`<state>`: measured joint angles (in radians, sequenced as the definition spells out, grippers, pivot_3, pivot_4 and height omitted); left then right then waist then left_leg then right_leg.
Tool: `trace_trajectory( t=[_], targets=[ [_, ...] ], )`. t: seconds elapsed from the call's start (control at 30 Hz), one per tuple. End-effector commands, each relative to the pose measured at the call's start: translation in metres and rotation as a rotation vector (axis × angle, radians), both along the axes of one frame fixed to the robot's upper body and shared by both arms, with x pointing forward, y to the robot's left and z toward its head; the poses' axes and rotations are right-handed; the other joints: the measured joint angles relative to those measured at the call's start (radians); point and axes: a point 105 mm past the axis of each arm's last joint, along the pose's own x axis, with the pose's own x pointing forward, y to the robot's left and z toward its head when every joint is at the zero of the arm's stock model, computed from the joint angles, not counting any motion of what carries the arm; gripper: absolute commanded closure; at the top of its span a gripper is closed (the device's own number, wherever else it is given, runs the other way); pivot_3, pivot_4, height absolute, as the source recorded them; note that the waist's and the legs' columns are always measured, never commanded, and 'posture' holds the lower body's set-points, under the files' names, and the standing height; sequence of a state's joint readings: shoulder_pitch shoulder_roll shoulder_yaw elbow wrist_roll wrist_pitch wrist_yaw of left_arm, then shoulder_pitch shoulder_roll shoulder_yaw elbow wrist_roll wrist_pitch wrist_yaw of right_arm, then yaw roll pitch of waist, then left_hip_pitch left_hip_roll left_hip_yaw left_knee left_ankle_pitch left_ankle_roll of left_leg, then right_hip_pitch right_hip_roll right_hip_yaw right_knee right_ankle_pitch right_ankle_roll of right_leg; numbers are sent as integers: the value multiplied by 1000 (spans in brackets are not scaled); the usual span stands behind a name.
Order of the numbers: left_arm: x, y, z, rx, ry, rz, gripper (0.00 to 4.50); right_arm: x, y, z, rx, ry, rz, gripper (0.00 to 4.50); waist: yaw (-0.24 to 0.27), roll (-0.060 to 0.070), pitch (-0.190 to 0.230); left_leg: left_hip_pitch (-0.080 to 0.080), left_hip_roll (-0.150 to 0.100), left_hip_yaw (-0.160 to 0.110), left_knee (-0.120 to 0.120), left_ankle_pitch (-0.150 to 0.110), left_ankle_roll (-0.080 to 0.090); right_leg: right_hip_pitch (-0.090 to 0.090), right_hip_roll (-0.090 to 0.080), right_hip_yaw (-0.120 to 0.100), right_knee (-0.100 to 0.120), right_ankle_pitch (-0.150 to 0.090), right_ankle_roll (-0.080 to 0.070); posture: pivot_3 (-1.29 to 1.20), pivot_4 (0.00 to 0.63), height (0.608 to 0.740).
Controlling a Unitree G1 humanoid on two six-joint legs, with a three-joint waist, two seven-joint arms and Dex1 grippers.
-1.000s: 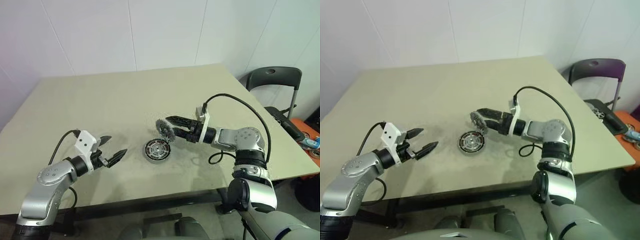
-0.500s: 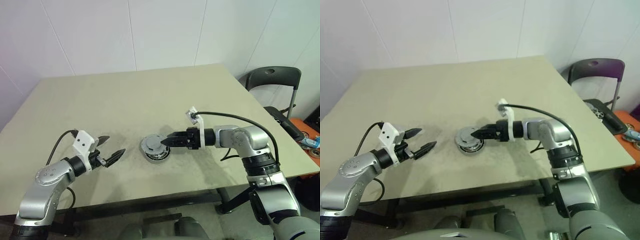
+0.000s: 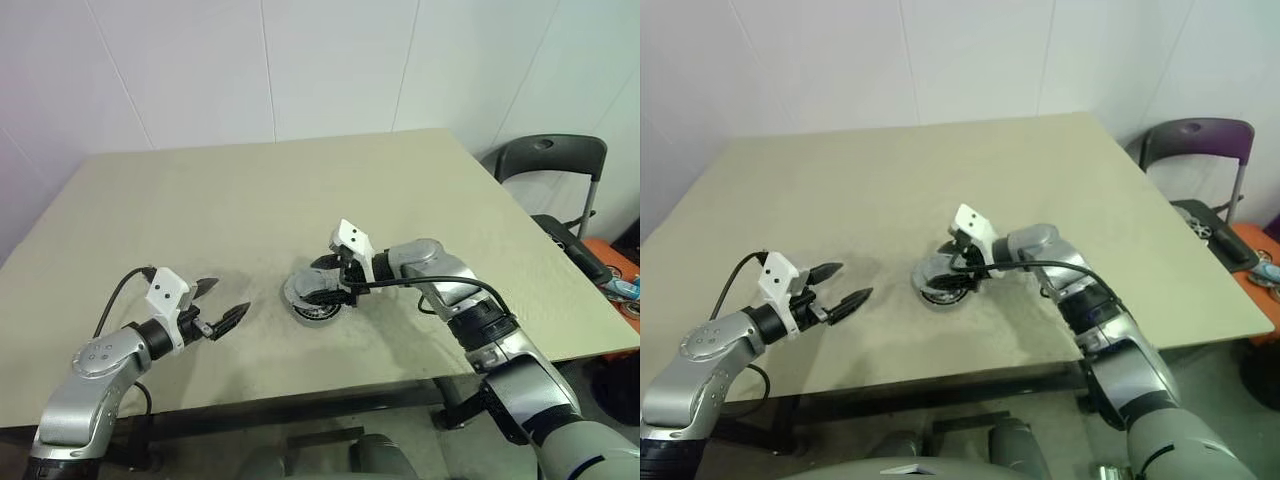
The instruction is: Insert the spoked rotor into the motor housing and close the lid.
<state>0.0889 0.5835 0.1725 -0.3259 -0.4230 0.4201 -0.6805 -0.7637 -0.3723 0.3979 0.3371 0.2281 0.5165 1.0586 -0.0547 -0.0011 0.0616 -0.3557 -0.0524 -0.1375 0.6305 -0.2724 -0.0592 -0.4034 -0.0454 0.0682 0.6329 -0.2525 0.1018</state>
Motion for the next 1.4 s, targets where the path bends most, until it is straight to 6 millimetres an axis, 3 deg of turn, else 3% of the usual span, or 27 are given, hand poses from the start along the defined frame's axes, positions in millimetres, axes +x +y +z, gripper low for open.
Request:
trace_trajectory(
  t=[0.03,0.73,0.93,1.4],
  targets=[
    [0,-1,14,14,-66,-4,0,6,5,7,-11,-61,14,41,7,0,0,0,0,0,0,0,0,0,0,0,0,0,0,0,0,740],
    [0,2,17,21,-73,5,0,11,6,-13,-44,-30,-24,41,11,0,0,1,0,0,1,0,0,0,0,0,2,0,0,0,0,740],
    [1,2,17,19,-73,6,0,11,8,-9,-15,-5,-18,1331,11,0,0,1,0,0,1,0,0,0,0,0,2,0,0,0,0,740],
    [1,0,15,16,-72,4,0,10,5,5,47,17,39,1330,11,0,0,1,0,0,1,0,0,0,0,0,3,0,0,0,0,740]
  ],
)
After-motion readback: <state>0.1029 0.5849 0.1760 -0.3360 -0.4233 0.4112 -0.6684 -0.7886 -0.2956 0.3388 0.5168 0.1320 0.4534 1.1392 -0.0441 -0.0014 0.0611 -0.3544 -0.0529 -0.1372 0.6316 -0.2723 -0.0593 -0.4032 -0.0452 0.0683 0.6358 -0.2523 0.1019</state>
